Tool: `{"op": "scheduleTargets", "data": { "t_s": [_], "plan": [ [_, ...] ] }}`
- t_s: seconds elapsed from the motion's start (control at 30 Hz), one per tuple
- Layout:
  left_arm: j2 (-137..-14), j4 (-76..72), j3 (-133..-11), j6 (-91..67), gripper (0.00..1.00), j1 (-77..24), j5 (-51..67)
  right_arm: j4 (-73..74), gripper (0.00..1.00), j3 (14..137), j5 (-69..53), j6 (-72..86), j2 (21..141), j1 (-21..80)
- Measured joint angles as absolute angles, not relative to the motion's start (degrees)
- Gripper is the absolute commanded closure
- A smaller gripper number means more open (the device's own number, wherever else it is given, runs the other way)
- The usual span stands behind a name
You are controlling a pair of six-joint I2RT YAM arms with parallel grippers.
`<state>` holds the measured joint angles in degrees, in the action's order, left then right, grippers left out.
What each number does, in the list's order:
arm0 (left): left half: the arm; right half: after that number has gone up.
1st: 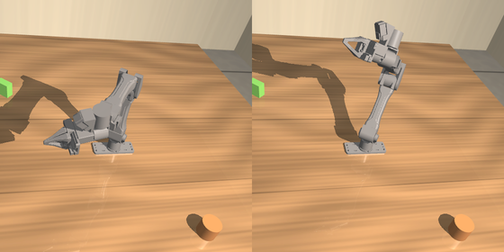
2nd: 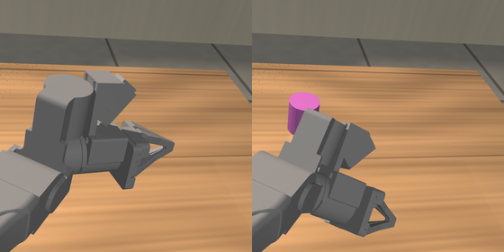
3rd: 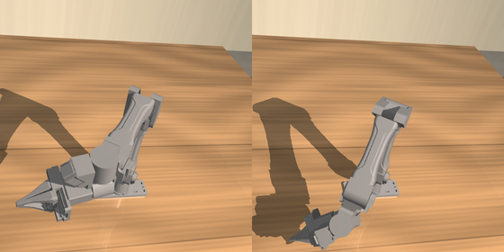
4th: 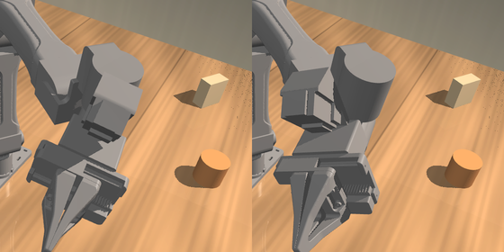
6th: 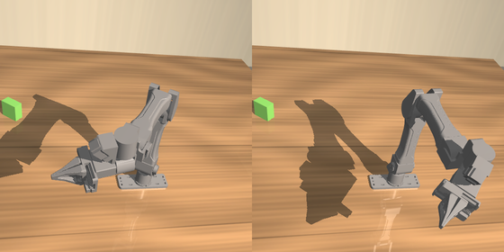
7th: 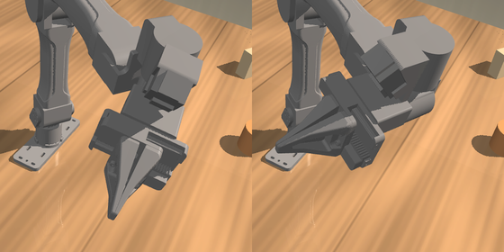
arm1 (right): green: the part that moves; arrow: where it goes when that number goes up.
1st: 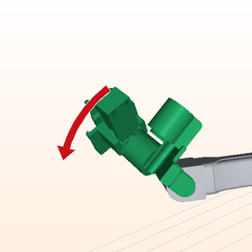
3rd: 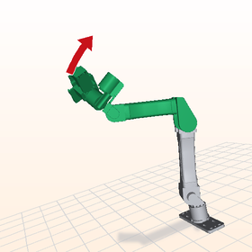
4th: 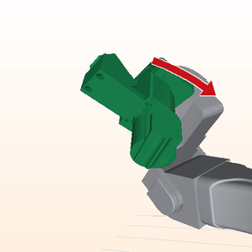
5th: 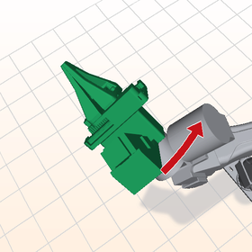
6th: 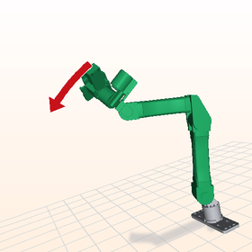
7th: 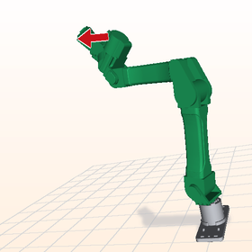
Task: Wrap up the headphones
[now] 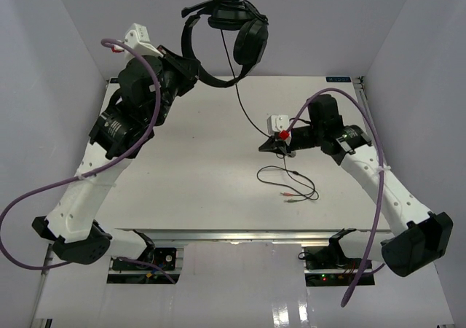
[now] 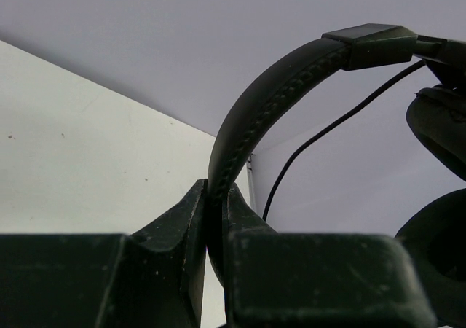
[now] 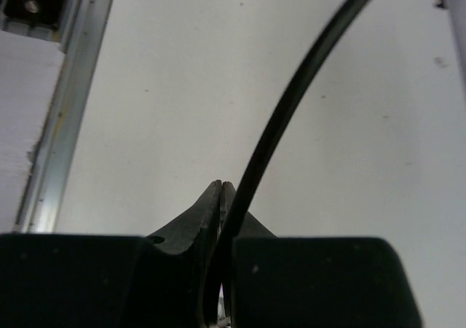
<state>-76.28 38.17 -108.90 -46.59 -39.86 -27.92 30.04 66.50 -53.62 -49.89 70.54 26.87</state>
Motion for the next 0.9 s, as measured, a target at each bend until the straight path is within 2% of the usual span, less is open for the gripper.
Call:
{"op": "scheduleTargets", "data": {
  "t_s": [0.17,0.5,0.9],
  "plan": [
    [-81.8,36.5,-108.9,-45.8,1.00,-39.9,-32.3,43.5,0.92,79.2,-39.8,-63.5,69.0,32.2],
    [-84.1,35.0,-102.7,-41.4,1.00,-39.4,-36.8,49.1,0.92,80.2,-12.0,-72.5,59.6,49.2],
    [-84.1,34.4,-93.5,-38.9,1.00,-39.1,-34.5,46.2,0.92,88.0,0.7,-73.5,63.4,55.4]
  ]
}}
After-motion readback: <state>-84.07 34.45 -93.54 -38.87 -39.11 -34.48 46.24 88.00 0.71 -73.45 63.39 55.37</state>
